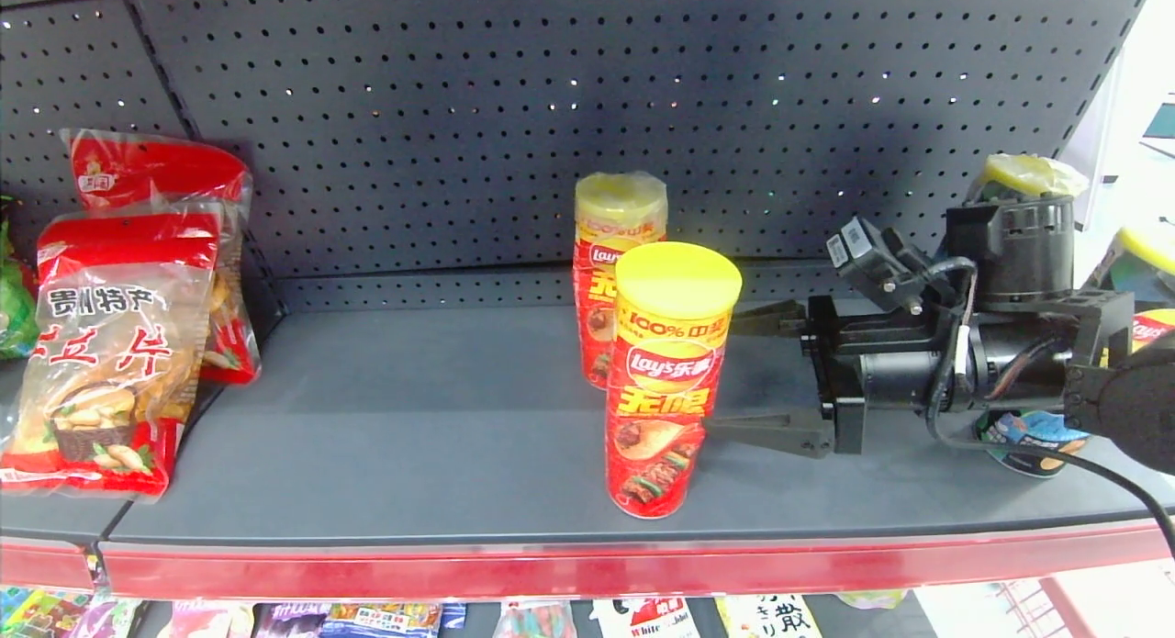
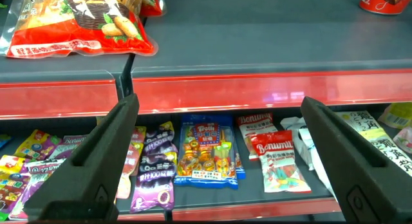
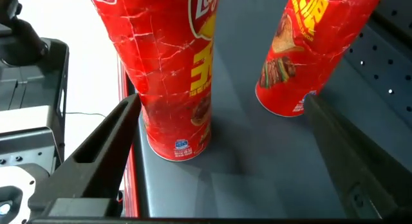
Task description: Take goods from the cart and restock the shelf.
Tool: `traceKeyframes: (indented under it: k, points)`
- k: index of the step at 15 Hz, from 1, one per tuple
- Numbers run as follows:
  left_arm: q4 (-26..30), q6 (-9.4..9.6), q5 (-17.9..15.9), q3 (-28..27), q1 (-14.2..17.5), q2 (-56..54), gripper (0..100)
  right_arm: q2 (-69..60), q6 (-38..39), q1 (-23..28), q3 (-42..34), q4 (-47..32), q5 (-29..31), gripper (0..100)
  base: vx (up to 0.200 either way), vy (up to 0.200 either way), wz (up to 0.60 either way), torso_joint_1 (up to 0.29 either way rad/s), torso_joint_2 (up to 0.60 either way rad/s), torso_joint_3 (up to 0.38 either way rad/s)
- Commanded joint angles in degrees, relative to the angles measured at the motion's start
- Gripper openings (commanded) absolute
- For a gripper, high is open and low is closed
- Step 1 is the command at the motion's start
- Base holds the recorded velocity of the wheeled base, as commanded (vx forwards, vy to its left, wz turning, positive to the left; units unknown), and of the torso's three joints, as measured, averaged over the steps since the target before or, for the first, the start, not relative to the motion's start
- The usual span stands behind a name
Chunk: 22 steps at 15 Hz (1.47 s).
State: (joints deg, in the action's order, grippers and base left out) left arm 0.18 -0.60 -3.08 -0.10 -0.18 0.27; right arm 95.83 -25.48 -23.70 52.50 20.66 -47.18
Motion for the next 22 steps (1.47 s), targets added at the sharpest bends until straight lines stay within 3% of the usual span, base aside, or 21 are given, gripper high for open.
traceKeyframes:
  k: [1, 15, 20, 22]
  points:
    - [-0.01, -0.02, 0.01, 0.01, 0.01, 0.08, 100, 0.15, -0.01, -0.03, 0.05, 0.08, -0.02, 100, 0.000, 0.000, 0.00, 0.000, 0.00, 0.000]
    - [-0.01, -0.02, 0.01, 0.01, 0.01, 0.08, 100, -12.33, 2.10, 1.29, -1.00, -1.68, 0.42, 100, 0.000, 0.000, 0.00, 0.000, 0.00, 0.000]
    - [-0.01, -0.02, 0.01, 0.01, 0.01, 0.08, 100, -28.86, 14.23, 1.37, 1.72, -8.18, 5.43, 100, 0.000, 0.000, 0.00, 0.000, 0.00, 0.000]
    - [-0.01, -0.02, 0.01, 0.01, 0.01, 0.08, 100, -34.66, 15.11, 1.81, 1.55, -9.76, 7.10, 100, 0.000, 0.000, 0.00, 0.000, 0.00, 0.000]
